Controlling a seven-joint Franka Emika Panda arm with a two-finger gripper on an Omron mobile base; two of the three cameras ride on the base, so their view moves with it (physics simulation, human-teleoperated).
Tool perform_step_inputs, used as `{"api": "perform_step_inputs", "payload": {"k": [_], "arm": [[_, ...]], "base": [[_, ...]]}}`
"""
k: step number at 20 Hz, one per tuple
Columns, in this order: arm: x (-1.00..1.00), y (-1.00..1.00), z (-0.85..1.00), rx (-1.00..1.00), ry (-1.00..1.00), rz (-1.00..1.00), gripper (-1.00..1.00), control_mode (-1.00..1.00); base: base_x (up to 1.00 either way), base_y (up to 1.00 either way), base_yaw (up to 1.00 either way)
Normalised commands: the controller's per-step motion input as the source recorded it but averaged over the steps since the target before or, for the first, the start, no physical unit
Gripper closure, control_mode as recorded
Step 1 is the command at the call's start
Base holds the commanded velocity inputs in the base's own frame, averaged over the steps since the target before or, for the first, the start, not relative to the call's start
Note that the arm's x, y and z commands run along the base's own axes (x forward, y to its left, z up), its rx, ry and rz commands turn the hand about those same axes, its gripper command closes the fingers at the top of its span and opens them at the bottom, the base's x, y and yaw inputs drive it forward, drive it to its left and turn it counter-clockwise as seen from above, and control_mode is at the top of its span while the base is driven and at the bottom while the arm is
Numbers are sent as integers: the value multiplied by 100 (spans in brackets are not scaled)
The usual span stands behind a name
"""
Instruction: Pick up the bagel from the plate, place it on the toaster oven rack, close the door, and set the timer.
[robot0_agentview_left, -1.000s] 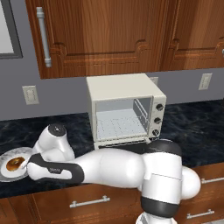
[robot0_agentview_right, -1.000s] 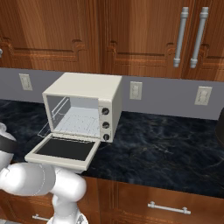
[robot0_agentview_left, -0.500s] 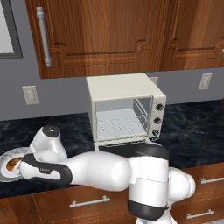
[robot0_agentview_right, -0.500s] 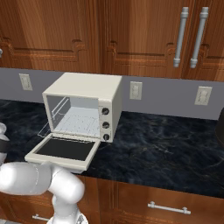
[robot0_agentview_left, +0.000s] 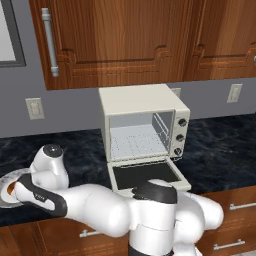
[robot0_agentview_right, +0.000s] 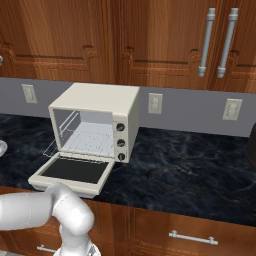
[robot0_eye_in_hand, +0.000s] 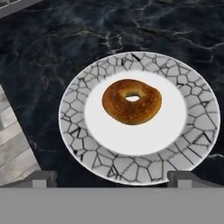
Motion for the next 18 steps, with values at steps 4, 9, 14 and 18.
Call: {"api": "perform_step_inputs", "payload": {"k": [4, 9, 14, 18], "arm": [[16, 4, -19, 0, 0, 0, -100, -100], [9, 10, -20, 0, 0, 0, -100, -100], [11, 23, -13, 0, 0, 0, -100, -100], [22, 23, -8, 0, 0, 0, -100, -100]], "base": [[0, 0, 0], [0, 0, 0], [0, 0, 0], [0, 0, 0]]}}
